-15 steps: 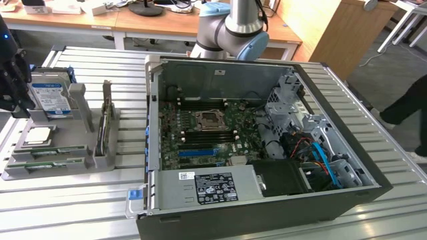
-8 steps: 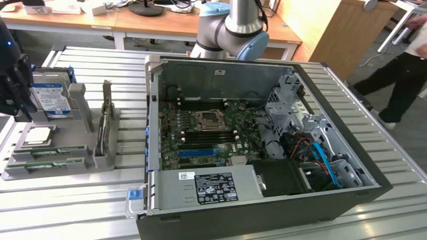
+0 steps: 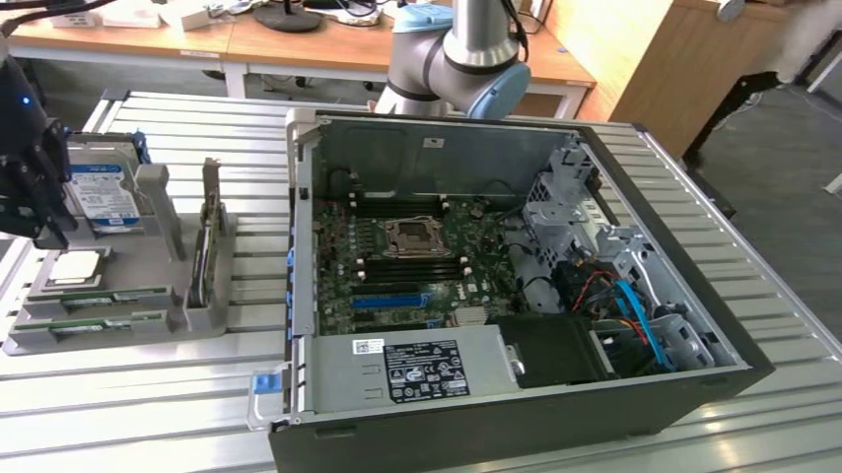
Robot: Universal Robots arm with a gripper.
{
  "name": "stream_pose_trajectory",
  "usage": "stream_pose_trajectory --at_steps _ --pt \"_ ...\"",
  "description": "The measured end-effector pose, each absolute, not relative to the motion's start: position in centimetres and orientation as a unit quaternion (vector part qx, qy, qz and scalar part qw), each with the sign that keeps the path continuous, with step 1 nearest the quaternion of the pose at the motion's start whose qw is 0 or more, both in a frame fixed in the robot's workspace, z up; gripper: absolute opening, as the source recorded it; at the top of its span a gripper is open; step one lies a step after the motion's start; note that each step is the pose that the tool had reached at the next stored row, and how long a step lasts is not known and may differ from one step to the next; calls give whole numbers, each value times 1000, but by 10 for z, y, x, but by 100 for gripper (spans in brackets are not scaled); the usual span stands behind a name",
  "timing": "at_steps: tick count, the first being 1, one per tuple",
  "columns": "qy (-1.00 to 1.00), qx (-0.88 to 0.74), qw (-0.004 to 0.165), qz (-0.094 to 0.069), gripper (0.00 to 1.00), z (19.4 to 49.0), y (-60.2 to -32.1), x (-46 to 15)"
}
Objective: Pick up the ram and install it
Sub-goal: 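Pick up the ram and move it above insertion slot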
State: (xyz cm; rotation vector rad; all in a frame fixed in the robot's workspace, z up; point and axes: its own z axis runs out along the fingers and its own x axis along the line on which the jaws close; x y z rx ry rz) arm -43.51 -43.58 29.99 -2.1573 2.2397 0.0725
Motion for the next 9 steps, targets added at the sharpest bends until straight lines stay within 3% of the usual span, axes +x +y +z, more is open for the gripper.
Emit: stream_pose_trajectory --at_steps 9 --pt "720 -693 15 23 30 290 -437 -435"
